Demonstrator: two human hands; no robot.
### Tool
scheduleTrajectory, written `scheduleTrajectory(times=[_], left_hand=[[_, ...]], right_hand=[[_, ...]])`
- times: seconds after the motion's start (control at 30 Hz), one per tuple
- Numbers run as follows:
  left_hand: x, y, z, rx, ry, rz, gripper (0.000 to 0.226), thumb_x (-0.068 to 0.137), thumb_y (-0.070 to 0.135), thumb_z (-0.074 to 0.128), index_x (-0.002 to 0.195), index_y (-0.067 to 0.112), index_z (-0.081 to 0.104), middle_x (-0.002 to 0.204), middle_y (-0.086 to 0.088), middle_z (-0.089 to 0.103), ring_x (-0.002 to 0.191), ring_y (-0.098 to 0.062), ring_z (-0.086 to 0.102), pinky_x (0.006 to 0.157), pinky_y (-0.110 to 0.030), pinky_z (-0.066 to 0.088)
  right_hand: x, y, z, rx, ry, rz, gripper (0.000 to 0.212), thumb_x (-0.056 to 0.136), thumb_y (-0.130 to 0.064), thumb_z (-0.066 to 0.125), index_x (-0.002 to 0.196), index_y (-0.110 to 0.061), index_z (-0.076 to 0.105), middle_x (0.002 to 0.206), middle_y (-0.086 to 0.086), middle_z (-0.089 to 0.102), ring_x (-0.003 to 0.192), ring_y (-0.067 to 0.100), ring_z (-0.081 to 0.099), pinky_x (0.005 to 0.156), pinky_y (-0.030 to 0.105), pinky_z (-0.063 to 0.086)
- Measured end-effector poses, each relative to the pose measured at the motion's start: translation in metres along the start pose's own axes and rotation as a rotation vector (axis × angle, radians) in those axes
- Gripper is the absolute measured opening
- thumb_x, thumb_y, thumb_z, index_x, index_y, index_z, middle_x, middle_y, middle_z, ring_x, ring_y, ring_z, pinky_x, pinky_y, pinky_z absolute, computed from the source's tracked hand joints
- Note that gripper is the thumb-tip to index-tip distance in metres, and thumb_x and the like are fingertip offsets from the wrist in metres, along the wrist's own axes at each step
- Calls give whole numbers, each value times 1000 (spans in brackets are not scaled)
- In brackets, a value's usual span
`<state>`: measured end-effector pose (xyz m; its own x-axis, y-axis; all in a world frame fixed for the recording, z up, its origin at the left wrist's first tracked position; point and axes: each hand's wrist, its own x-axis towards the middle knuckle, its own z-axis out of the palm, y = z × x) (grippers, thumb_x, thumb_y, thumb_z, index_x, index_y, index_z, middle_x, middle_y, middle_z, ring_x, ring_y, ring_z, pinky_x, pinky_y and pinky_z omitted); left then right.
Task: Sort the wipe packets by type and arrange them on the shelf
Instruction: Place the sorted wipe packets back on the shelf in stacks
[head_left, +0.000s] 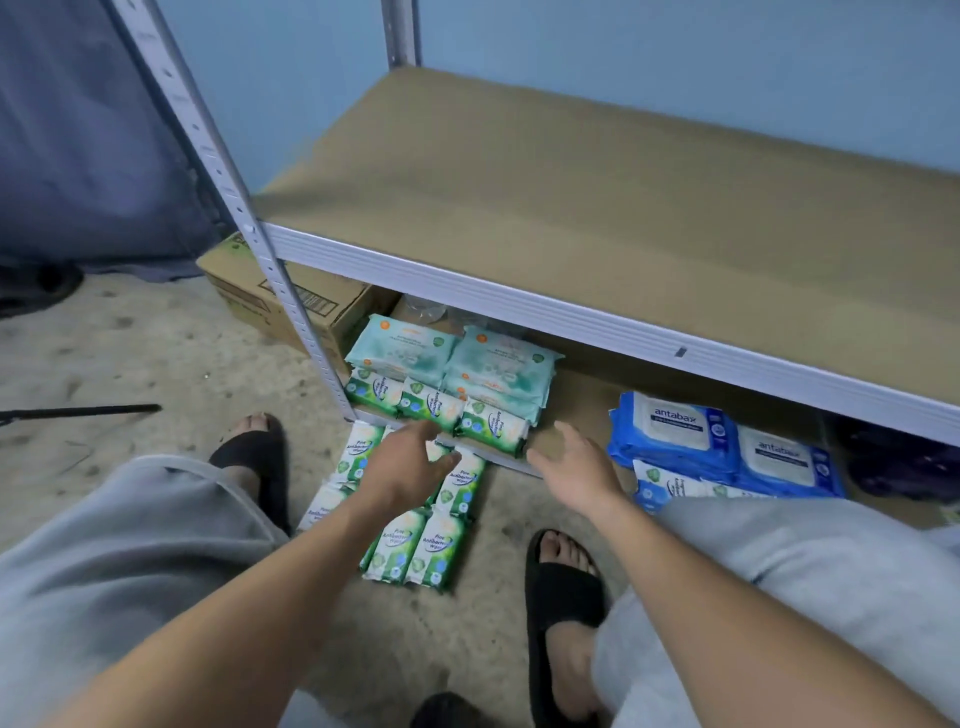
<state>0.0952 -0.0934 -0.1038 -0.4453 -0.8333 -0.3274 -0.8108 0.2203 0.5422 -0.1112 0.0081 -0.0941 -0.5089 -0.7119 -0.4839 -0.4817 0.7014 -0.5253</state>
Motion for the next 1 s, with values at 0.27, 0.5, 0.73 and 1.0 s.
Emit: scheduleTrajectory(times=[0.27,0.5,0.73,1.0], left_hand=[[92,-20,38,-386,139,-128,62,89,52,68,138,16,55,137,-7,61,124,-25,57,100,-39,49],[163,-17,67,-424,266,41,81,86,59,67,149,15,39,147,-4,51,132,-22,50,106,-35,44],[205,-22,72,-359,284,105,74,90,52,64,144,6,43,140,-12,57,127,-29,53,101,-34,41],[231,-21,70,-330,101,36,53,91,37,66,132,6,50,126,-14,64,113,-32,60,96,-38,48]], right_hand=[[86,13,29,267,66,151,78,88,-57,64,153,-25,35,152,5,46,134,27,49,108,42,43],[138,16,50,375,117,190,98,73,-69,68,155,-33,27,154,2,41,133,26,49,106,49,47],[174,8,60,376,112,211,101,66,-73,64,153,-37,29,149,-2,47,128,23,53,104,48,49],[190,1,79,697,57,263,52,96,-43,61,143,-32,40,123,-8,68,105,14,69,96,45,55]])
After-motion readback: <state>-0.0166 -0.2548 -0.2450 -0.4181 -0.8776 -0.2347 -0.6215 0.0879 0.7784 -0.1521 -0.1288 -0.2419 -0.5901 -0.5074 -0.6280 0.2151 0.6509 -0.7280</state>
